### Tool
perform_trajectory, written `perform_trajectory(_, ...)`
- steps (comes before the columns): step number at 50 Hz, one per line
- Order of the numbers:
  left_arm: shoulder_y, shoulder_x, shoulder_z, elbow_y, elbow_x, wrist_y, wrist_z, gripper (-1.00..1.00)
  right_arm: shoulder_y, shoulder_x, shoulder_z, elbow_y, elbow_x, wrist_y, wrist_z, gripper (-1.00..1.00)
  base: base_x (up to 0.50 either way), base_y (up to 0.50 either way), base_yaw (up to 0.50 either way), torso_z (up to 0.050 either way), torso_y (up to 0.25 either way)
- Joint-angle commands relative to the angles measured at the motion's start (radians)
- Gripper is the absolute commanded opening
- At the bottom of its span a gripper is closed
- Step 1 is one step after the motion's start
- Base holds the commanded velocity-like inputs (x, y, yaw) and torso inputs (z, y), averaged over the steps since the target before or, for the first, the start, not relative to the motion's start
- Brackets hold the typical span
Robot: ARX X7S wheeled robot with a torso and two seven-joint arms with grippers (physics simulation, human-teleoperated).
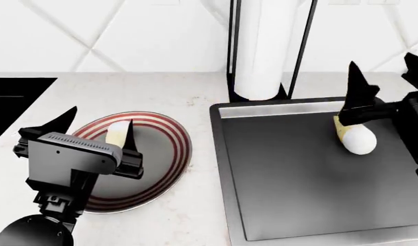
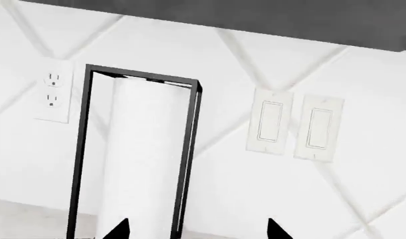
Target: Move the dessert items from the plate to the tray.
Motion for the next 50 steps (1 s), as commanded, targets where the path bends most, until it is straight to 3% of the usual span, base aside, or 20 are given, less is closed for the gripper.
perform_trajectory(1, 0.005, 0.008, 0.006, -0.03, 0.0, 0.022, 0.005, 1.0, 0.03, 0.023, 0.019, -0.393, -0.022, -0.01, 0.132, 1.0, 0.0, 0.0, 0.0, 0.0, 0.0)
perform_trajectory(5, -0.048, 0.015, 0.008, -0.121, -0.057, -0.068, 0.034, 1.0, 0.008, 0.044, 0.002, -0.51, -0.039, 0.069, 0.249, 1.0, 0.0, 0.0, 0.0, 0.0, 0.0)
perform_trajectory(10, -0.224, 0.034, -0.087, -0.168, -0.227, -0.305, 0.037, 1.0, 0.024, 0.068, -0.048, -0.531, -0.058, 0.084, 0.355, 1.0, 0.0, 0.0, 0.0, 0.0, 0.0)
perform_trajectory(18, -0.477, 0.03, -0.153, -0.252, -0.364, -0.637, -0.01, 1.0, 0.04, 0.108, -0.173, -0.523, -0.099, 0.041, 0.418, 1.0, 0.0, 0.0, 0.0, 0.0, 0.0)
perform_trajectory(32, -0.497, -0.009, -0.058, -0.34, -0.39, -0.635, 0.093, 1.0, 0.143, 0.175, -0.236, -0.527, 0.018, 0.047, 0.488, 1.0, 0.0, 0.0, 0.0, 0.0, 0.0)
perform_trajectory(50, -0.465, -0.03, -0.041, -0.331, -0.38, -0.591, 0.102, 1.0, 0.162, 0.168, -0.302, -0.488, 0.005, 0.018, 0.47, 1.0, 0.0, 0.0, 0.0, 0.0, 0.0)
